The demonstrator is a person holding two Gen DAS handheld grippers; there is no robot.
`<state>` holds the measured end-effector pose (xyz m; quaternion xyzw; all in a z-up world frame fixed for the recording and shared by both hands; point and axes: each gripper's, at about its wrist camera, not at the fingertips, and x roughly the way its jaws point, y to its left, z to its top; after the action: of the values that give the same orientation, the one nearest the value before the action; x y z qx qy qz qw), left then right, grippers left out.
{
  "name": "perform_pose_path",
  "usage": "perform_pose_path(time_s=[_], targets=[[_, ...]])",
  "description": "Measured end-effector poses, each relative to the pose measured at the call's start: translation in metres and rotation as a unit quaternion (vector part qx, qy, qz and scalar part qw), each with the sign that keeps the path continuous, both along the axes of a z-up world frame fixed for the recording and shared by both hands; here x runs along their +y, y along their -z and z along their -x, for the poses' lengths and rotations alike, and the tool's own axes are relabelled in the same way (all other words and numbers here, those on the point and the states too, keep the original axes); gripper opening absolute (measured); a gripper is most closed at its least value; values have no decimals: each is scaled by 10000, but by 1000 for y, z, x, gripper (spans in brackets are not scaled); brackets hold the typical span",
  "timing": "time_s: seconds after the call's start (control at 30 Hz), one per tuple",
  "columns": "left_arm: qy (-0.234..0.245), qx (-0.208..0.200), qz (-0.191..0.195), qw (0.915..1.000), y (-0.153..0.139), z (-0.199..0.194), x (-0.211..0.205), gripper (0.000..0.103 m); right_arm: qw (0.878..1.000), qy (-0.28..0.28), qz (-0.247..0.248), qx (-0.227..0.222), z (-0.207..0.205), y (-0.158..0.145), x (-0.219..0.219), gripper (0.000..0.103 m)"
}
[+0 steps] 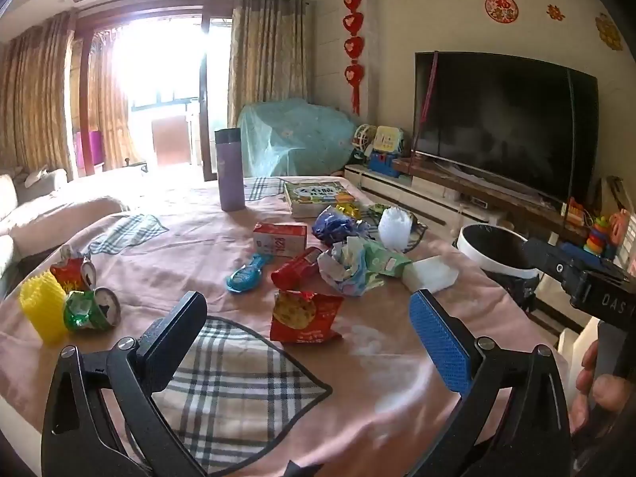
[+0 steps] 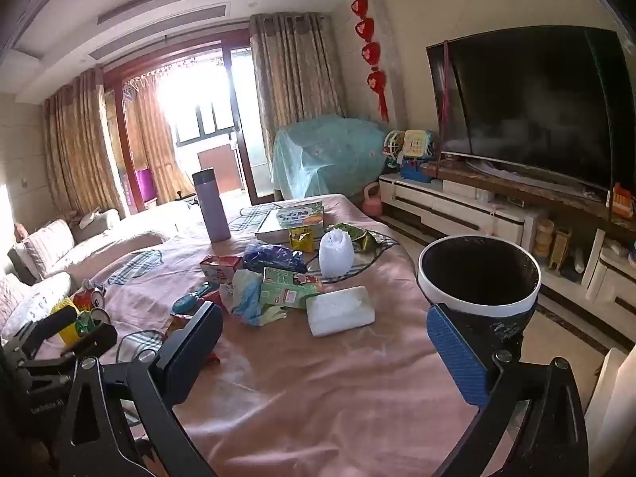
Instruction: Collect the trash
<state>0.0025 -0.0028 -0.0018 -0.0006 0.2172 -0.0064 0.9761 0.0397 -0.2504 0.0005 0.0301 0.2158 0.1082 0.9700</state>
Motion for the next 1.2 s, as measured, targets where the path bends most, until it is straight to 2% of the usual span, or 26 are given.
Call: perform_pose_path(time_s=[0.07, 0.3, 1.2], targets=[[-93, -107, 149, 9998, -6, 5, 7, 103, 10000, -1, -15, -17, 0, 0, 1, 103], [-253, -209, 95, 9994, -9, 10, 10, 103, 9998, 69, 82, -168, 8, 1, 6, 103], [-334, -163, 98, 9993, -10, 3, 12, 103, 9997, 40, 120, -222, 9, 2, 12, 103]])
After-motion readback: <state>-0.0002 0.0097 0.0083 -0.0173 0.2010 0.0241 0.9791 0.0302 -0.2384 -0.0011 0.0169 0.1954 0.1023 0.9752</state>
